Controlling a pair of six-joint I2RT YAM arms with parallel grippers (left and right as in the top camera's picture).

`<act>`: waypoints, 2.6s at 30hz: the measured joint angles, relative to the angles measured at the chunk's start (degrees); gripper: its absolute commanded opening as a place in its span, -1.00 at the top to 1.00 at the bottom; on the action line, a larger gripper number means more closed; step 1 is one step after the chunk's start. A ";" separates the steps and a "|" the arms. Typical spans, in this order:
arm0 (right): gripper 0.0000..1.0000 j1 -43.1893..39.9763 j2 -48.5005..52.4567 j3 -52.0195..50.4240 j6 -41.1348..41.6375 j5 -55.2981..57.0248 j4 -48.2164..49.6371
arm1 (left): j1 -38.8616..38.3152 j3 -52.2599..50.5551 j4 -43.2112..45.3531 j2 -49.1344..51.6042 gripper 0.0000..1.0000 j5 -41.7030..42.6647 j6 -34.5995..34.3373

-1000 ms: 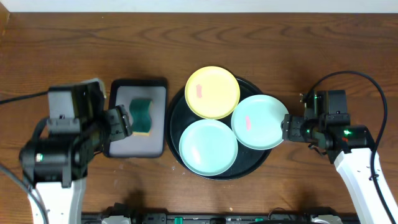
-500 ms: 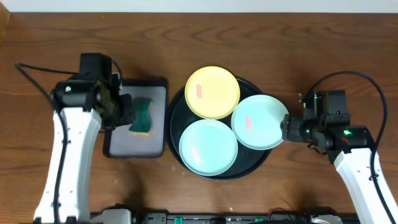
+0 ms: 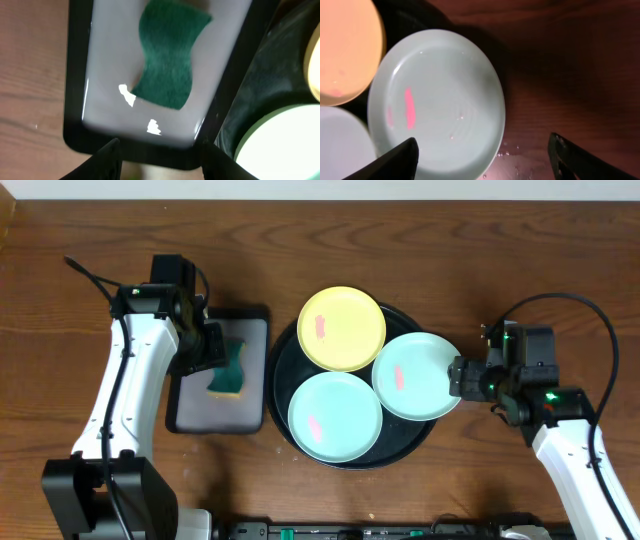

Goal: Clean dirty plates on tray and stack at the side

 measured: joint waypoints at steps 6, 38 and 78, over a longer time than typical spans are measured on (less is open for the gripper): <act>-0.38 0.00 3.87 -3.87 -1.27 0.20 3.52 | 0.00 0.00 3.76 -0.02 -0.05 -0.02 0.00; 0.84 0.00 10.08 -6.27 -2.84 3.65 13.53 | 0.00 -3.23 12.04 -0.02 -0.02 -0.02 -0.02; 0.93 0.02 12.70 -6.47 -2.80 3.67 15.80 | 0.00 -7.26 16.94 2.67 -0.02 -0.02 -0.02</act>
